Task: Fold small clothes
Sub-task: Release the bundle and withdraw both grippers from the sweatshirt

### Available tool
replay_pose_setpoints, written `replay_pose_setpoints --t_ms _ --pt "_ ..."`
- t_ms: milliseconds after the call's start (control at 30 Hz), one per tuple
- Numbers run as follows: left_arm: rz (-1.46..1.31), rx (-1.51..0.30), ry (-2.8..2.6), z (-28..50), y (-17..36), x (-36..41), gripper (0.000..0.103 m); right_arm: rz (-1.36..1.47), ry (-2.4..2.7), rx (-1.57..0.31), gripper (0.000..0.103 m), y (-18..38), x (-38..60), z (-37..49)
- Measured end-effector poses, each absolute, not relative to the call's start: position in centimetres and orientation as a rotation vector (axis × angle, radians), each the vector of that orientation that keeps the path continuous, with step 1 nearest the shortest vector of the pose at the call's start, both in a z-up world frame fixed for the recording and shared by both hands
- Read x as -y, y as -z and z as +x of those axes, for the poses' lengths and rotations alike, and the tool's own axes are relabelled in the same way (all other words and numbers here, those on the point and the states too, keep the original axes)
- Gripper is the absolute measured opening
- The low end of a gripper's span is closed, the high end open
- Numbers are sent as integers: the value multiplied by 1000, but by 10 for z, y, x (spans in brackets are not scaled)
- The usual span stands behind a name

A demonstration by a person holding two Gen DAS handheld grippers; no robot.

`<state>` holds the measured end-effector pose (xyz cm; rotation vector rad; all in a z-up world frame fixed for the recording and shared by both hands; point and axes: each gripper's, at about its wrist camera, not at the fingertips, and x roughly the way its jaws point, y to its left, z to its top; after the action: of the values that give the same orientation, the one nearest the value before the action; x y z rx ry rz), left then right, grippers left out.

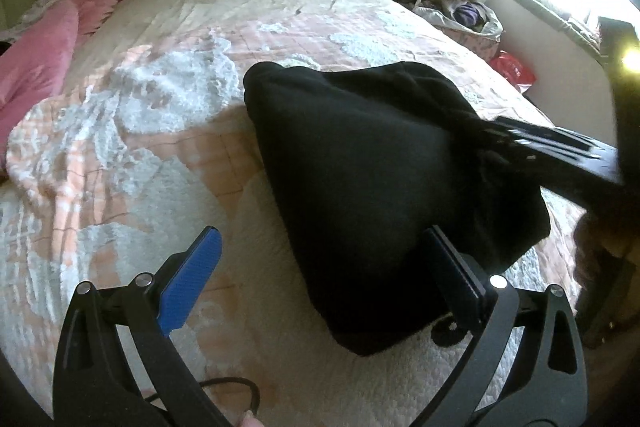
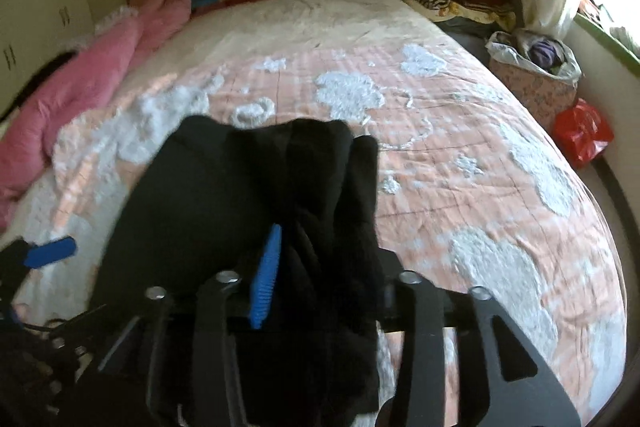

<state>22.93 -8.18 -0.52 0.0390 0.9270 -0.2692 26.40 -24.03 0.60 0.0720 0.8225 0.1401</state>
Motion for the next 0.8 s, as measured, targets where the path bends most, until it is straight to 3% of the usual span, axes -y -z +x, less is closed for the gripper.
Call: replay_pose_setpoints --t_ms 233,333,800 --pt "37 -894 267 208 -13 79 94 116 -173 -689 86 -59 250 204" --pt "31 -875 268 194 -26 73 94 136 -188 -645 94 -75 253 176" --pt "2 -800 274 105 -56 41 94 79 -177 -582 98 -87 234 54"
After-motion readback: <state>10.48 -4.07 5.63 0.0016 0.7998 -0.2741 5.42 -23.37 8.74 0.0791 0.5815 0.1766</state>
